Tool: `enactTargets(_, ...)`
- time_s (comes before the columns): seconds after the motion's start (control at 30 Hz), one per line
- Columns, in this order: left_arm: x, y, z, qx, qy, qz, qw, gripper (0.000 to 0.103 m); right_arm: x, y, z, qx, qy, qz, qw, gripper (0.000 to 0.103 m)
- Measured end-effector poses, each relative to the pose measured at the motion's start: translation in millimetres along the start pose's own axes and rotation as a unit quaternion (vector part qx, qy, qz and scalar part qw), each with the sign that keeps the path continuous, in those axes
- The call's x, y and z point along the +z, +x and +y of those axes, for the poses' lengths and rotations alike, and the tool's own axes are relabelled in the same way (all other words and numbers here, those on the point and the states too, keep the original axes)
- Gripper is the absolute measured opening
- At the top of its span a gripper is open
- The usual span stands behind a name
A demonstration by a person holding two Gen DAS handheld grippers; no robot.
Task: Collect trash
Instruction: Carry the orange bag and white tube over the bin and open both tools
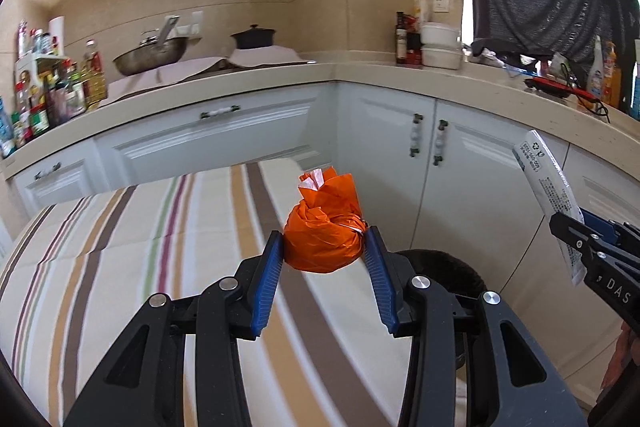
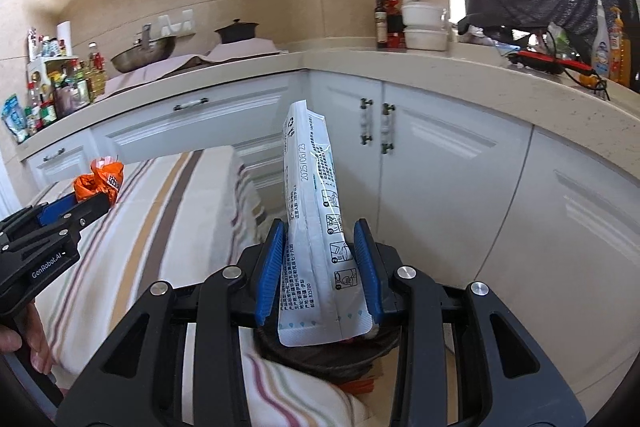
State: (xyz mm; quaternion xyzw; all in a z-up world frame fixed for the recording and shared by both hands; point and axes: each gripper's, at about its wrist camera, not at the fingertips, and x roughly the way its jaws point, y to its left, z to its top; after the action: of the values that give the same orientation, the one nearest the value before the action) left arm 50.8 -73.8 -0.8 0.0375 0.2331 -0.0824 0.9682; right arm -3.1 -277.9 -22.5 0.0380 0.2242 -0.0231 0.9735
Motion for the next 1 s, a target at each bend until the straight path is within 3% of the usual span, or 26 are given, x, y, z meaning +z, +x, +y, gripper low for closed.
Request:
enactTargets(0.37,3,42,-33,-0.018,0.015,0.020,0.9995,0.042,-1,30,-21,-0.006,0.009,0.002,1.000,0.034)
enactTargets(1.0,-1,81,-70,-0.029,0.025,0.064,0.9972,0.042,-11,70,-42,-0.004,0.023,0.029,0.999,0.035)
